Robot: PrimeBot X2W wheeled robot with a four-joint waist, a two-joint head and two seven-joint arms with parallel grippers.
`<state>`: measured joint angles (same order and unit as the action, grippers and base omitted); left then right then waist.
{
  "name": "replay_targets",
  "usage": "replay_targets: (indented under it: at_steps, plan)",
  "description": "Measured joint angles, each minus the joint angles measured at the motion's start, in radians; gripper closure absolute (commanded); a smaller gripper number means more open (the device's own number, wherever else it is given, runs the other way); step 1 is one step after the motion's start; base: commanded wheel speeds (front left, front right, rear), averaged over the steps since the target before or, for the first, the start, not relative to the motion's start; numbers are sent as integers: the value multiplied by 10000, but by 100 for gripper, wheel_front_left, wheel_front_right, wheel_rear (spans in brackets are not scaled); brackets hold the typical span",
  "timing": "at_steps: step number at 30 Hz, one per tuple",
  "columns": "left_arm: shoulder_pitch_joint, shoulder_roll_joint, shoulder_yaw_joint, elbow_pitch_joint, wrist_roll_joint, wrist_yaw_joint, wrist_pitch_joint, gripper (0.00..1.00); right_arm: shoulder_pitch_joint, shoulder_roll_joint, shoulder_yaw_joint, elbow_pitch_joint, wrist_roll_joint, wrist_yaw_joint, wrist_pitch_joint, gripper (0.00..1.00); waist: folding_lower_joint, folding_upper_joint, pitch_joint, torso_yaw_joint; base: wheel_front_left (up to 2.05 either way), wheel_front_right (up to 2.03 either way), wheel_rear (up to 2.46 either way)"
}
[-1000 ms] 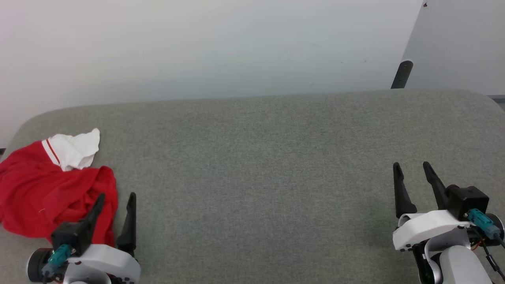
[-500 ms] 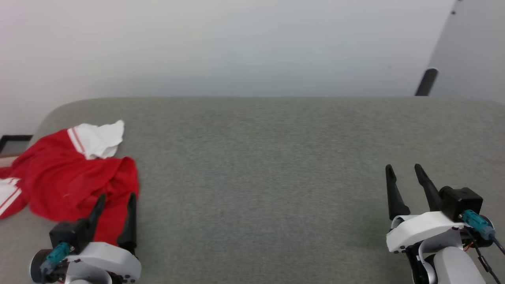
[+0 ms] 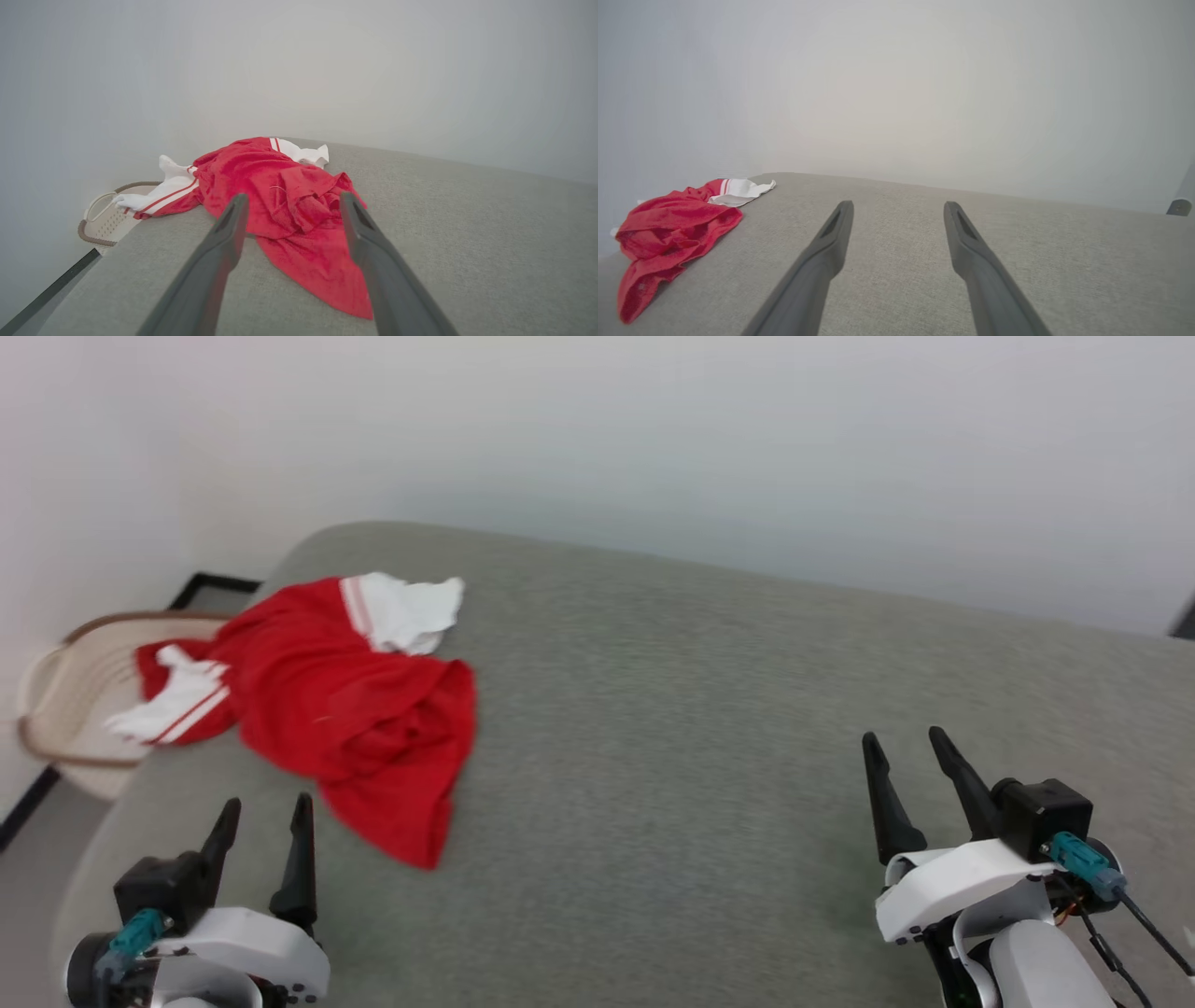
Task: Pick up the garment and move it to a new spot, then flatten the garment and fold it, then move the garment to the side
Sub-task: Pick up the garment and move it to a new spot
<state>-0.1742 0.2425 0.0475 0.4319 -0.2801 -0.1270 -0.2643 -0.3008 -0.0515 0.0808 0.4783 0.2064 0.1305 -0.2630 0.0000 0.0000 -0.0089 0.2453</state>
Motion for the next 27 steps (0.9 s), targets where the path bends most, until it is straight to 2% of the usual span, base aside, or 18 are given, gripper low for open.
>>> replay_targets:
  at_steps: [8,14,22,27]
  plan:
    - [139,-230,318,4,-15,61,0,0,-20,-2,500,182,286,0,-8,0,0,0,-65,1504,0,0,0]
    - [644,-322,1099,-562,-161,318,0,0,-846,17,1467,614,523,0,-8,0,-1,0,-18,2408,0,0,0]
    - [1283,-732,1912,-1315,-205,397,0,0,-1817,17,2537,1287,1108,0,-8,0,0,0,383,2889,0,0,0]
    - [1518,-978,2138,-1519,-178,374,0,0,-2080,17,2679,1522,1260,0,-8,0,0,0,500,2981,-5,-5,-5]
